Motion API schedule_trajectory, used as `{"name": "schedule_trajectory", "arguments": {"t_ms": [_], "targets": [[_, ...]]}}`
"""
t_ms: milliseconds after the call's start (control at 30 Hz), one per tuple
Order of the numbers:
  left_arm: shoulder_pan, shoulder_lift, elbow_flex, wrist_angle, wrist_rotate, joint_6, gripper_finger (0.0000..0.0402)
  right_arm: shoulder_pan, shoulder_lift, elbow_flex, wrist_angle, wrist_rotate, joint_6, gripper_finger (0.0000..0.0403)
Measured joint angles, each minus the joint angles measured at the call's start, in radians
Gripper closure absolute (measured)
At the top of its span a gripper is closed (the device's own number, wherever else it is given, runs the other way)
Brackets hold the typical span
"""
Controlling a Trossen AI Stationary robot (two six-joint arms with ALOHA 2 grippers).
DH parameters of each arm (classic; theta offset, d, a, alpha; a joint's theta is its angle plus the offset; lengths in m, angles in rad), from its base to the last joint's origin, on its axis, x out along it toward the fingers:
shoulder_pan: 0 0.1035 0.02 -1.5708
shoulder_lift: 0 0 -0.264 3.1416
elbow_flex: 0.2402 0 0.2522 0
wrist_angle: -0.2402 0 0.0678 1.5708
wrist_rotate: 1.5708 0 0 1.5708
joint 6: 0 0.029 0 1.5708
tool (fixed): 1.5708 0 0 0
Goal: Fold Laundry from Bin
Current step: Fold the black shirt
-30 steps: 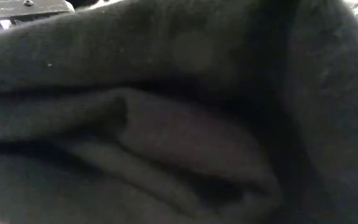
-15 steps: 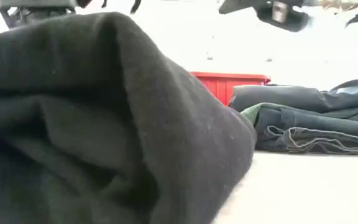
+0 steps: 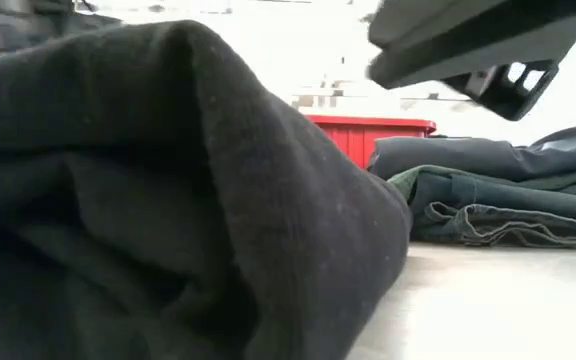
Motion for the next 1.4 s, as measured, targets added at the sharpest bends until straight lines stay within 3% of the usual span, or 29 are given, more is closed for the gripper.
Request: {"name": "schedule_trajectory", "arguments": {"t_ms": [167,367,600,800,1100,1267,1400], "targets": [[-0.145,0.106,-0.029,0.133,-0.028,-0.143,0.0401,-0.008,0.016,-0.002,0.038,0.001,-0.046,0.0389],[-0.212,0.226,-0.026,0.286,-0.064,-0.234,0.0401,-0.027,0.03,0.0,0.033,-0.029,-0.082,0.0375],[-0.235,0.3,-0.019,0.427,-0.081,-0.306,0.0401,-0.084,0.097,-0.001,-0.003,-0.09,-0.08,0.039],[-0.24,0.307,0.014,0.435,-0.029,-0.28,0.0401,-0.141,0.015,0.0,-0.201,-0.068,-0.096,0.0384],[-0.219,0.297,0.024,0.481,0.067,-0.195,0.0401,-0.167,-0.177,0.002,-0.246,-0.123,-0.191,0.0383],[-0.203,0.139,0.025,0.329,-0.001,-0.145,0.0401,-0.129,-0.094,-0.001,-0.174,-0.126,-0.171,0.0383],[-0.199,0.044,0.016,0.235,-0.151,-0.215,0.0401,-0.117,-0.044,-0.002,-0.096,-0.129,-0.103,0.0383]]}}
